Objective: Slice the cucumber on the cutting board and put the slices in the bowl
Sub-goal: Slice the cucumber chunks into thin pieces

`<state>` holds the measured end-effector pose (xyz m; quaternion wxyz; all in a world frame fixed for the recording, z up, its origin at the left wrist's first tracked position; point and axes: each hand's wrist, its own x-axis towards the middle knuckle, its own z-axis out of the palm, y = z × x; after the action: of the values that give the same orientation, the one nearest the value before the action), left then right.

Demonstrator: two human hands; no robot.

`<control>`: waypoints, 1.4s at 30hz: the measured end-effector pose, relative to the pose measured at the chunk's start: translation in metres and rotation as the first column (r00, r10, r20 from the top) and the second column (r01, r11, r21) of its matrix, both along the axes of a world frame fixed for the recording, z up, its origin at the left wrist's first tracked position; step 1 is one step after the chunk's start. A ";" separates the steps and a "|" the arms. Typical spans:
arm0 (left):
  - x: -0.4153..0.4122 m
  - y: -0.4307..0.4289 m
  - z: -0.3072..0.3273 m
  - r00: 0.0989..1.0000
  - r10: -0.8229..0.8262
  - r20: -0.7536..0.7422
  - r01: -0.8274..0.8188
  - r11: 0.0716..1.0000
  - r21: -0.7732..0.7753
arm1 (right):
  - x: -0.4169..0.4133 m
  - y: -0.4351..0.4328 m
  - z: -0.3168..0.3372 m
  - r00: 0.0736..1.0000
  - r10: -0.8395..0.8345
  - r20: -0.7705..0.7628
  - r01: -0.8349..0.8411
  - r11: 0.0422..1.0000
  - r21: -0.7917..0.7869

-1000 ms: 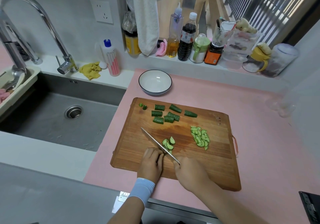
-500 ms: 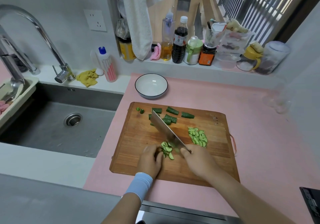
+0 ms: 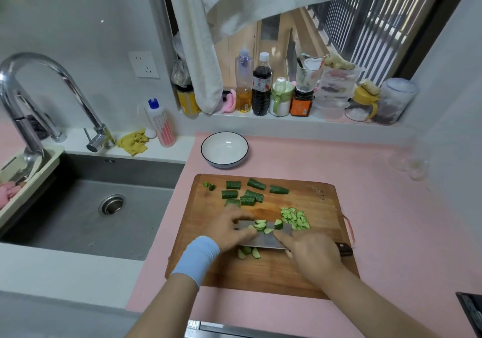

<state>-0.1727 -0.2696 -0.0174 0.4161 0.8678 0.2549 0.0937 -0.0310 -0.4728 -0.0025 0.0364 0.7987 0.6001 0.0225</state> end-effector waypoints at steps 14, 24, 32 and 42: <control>0.048 -0.017 -0.001 0.996 -0.074 -0.046 0.080 0.988 0.134 | -0.006 -0.003 0.012 1.000 0.015 0.003 -0.015 0.999 -0.045; 0.054 -0.015 0.001 0.979 0.013 -0.205 -0.004 0.999 0.045 | -0.003 -0.002 0.017 0.999 0.045 0.025 -0.042 0.991 -0.128; 0.032 -0.010 0.004 0.974 -0.085 -0.211 0.068 0.994 -0.089 | 0.000 -0.001 0.014 0.999 0.047 0.018 -0.043 0.988 -0.150; 0.022 -0.005 0.003 0.981 0.008 -0.193 -0.036 0.989 -0.143 | -0.005 0.011 0.023 0.994 0.099 0.055 -0.086 0.976 -0.198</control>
<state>-0.1503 -0.2745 -0.0142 0.4510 0.8371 0.3097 -0.0049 -0.0356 -0.4622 0.0209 0.1326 0.7615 0.6344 -0.0092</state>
